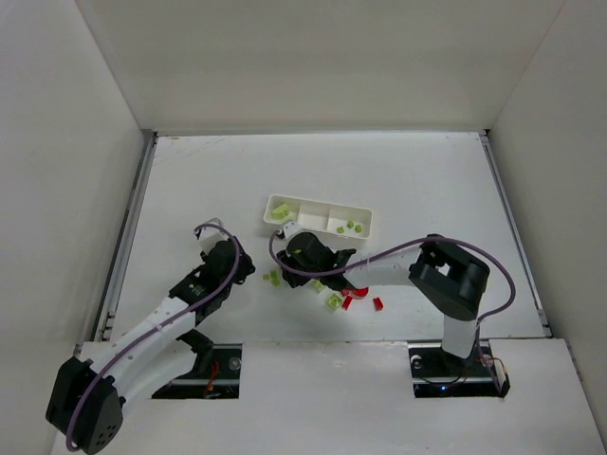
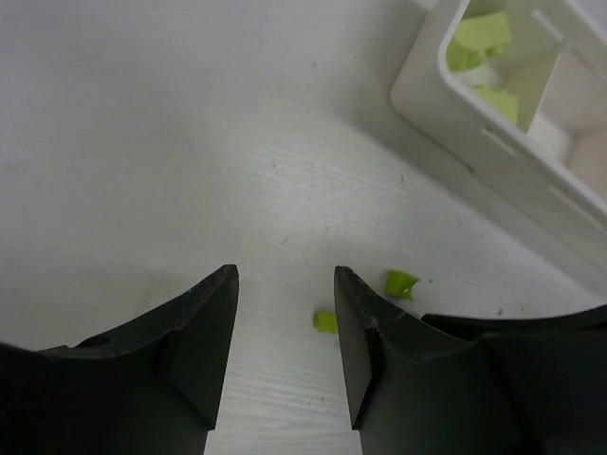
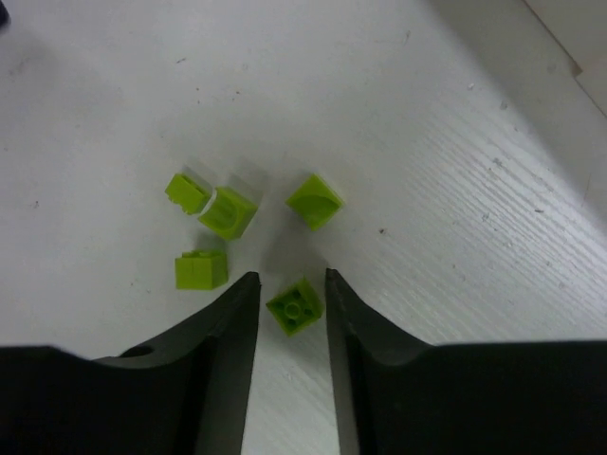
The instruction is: Sort the legos into containers by color
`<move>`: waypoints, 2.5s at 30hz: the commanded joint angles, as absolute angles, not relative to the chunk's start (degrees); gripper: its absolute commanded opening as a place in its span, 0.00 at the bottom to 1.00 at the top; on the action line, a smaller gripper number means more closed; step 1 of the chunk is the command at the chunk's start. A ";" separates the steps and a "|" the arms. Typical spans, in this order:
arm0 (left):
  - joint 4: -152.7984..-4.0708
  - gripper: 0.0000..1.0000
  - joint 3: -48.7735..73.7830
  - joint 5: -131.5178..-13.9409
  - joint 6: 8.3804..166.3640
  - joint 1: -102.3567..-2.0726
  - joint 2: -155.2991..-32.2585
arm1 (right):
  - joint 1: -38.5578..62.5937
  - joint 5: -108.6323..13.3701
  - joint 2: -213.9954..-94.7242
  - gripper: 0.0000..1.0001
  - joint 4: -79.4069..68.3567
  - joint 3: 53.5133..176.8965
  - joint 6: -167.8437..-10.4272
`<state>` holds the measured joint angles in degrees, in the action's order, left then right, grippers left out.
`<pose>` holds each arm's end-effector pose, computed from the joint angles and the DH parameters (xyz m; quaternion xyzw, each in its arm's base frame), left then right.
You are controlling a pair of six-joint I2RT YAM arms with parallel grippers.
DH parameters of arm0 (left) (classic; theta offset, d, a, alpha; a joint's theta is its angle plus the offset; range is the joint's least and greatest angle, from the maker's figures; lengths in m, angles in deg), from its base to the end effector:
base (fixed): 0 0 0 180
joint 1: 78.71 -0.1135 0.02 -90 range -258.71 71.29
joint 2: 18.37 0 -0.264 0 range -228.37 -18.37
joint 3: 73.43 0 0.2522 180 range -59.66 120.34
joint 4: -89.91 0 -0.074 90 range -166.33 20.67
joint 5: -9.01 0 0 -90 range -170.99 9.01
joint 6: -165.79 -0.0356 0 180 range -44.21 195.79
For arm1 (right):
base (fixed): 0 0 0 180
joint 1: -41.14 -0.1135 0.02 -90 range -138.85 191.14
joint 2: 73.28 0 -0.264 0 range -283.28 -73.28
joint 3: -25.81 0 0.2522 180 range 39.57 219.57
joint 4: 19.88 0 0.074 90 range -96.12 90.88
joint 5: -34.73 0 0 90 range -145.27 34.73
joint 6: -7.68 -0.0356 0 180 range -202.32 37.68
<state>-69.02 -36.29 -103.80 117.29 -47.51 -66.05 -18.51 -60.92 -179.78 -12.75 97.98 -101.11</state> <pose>0.1621 -0.0820 0.2066 -0.1729 0.8436 -0.1444 0.4874 0.1977 0.3307 0.1519 -0.2988 0.8603 0.2248 0.3465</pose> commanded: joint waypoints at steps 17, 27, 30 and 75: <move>-65.70 0.43 -35.59 -105.42 123.52 -29.37 -71.01 | -18.14 -62.57 -171.37 0.22 -15.35 94.07 -102.27; -68.33 0.44 -34.44 -106.65 125.10 -26.65 -74.71 | -15.07 -64.32 -166.89 0.20 -15.52 92.49 -103.15; -70.44 0.44 -33.65 -105.87 124.57 -26.20 -77.25 | -12.43 -64.68 -162.77 0.20 -16.40 90.47 -103.59; -74.57 0.34 -30.31 -114.74 121.59 -22.86 -92.29 | -1.44 -80.94 -154.93 0.54 -23.17 80.70 -108.33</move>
<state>-73.13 -32.18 -112.28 122.56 -22.81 -91.63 -0.68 -80.77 -156.78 -19.73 81.00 -107.64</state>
